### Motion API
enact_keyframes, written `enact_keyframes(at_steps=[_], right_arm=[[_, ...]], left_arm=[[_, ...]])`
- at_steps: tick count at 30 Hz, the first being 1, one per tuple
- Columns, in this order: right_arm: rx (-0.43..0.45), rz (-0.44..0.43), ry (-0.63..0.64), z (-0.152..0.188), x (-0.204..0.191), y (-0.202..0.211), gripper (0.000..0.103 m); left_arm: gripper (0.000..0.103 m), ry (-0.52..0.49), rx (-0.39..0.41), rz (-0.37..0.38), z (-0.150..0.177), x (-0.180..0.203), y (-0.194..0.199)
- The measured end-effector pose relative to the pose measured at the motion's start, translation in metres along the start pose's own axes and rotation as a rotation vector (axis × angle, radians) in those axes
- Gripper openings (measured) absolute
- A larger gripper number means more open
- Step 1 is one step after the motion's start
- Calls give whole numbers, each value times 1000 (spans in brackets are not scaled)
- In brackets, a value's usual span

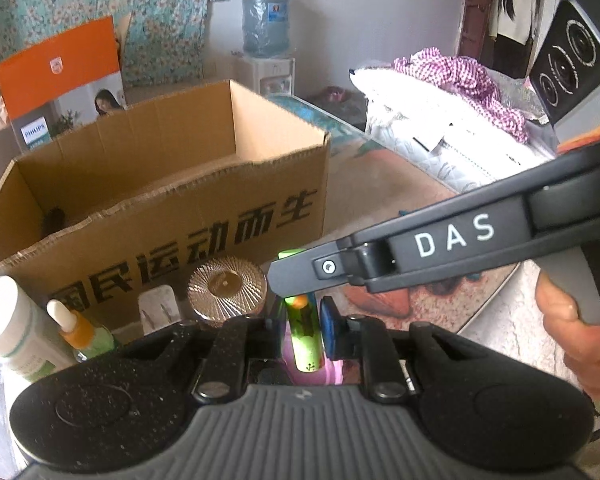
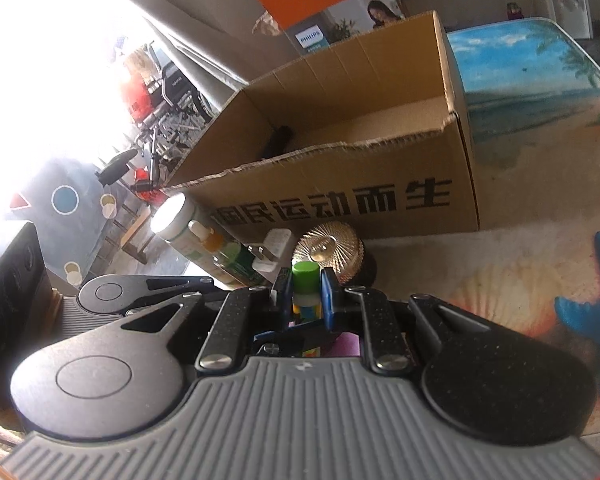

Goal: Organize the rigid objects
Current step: 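Carry the green glue stick with the right gripper into the box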

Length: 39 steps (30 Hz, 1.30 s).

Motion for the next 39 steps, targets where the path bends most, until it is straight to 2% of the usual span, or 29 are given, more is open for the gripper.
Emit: enact_keyframes(at_steps=[15,21,25,29,32,35,39], right_arm=[[136,-97,112,-44,-55,23,14],[177,-163,205,-85,-88,21,14],[176,-212,255,-118,-109,4,14],[111,-241,240,-149,-118,-36,14],[11,-245,185,-162,-113,-77,14],[-102,-240,114,-162,-103,-117,14],[-237,-225,50,-146,-94,-161,14]], left_arm=[[19,-28,157,-114,-54,-24,49],[19,-19,218,-186,-94,-52,64],[19,17,204,-228,-116,-84,61],[19,109,132,-228,-123,-124,40],[19,158,62,-234,-116,-149,17],[19,199,-8,-238,-97,-169,-2],[19,248,-86,-231,-72,-186,-17]])
Point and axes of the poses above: each gripper's, at about its wrist camera, not at the fingertips, and y roughly against the way its jaws point, x to its right, z to its underside, the point moved 9 cm from there along -y, roughly the way its jaws point, and after that the axes turned 11 degrees about x, right-handed, at the moved point
